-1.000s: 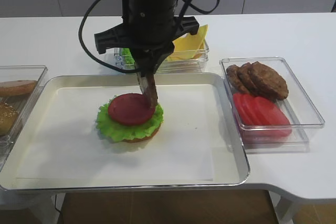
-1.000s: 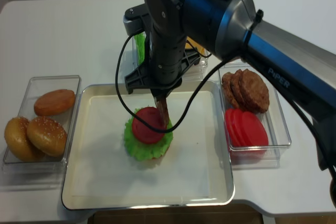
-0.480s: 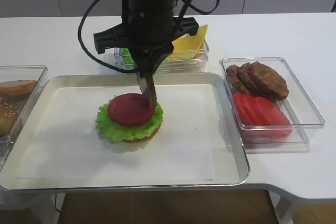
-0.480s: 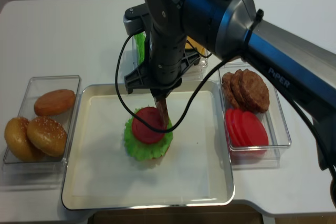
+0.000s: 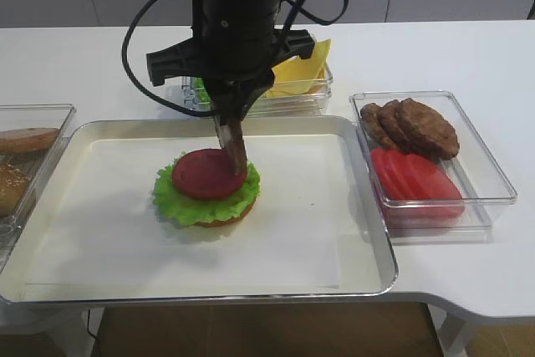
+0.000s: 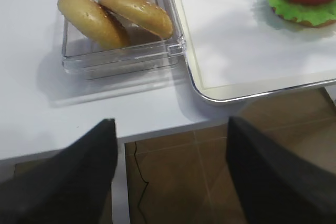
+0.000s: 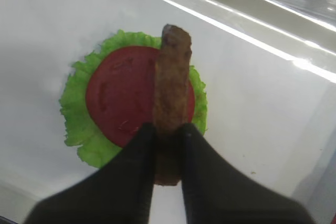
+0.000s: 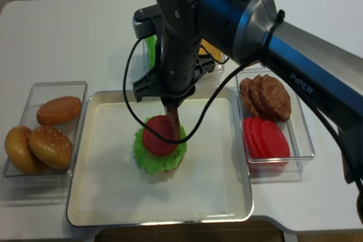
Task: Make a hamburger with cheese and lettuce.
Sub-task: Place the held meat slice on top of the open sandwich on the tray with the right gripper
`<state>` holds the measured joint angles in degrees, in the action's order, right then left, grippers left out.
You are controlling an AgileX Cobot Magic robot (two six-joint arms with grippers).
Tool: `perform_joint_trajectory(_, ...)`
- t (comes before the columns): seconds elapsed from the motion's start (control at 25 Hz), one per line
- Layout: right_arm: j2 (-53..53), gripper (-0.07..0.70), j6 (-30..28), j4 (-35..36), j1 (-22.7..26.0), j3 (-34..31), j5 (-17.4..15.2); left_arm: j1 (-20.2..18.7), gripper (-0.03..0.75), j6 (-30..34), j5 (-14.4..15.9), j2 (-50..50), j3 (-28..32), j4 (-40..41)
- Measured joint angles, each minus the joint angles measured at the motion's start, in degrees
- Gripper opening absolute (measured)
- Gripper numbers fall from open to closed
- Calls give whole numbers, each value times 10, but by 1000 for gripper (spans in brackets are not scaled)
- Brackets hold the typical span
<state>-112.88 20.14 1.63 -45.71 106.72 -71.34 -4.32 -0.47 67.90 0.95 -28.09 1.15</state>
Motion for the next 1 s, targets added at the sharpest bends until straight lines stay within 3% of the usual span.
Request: perform_joint_trajectory(1.0, 10, 125, 0, -25, 0, 0, 0, 0, 484, 0, 0, 0, 0, 0)
